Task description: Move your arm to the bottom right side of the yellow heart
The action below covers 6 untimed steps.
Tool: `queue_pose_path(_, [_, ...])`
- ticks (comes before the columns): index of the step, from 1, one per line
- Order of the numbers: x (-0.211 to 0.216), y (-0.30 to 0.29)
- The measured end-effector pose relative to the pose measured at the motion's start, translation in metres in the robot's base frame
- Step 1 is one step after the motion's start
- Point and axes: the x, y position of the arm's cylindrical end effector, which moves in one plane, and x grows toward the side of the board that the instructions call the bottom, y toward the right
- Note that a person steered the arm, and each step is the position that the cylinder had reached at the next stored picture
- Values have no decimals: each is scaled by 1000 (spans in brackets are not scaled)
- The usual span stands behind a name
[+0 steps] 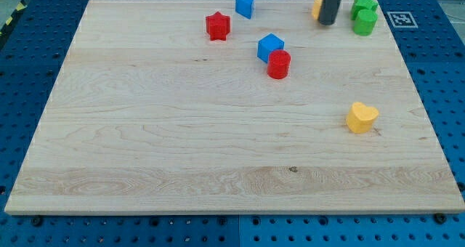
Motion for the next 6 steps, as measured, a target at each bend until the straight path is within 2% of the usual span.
queue_pose_path(1, [0, 6])
queue_pose_path(2, [19, 7])
queue_pose_path(3, [63, 38])
queue_pose_path(4, [127, 79])
queue_pose_path(6, [262, 96])
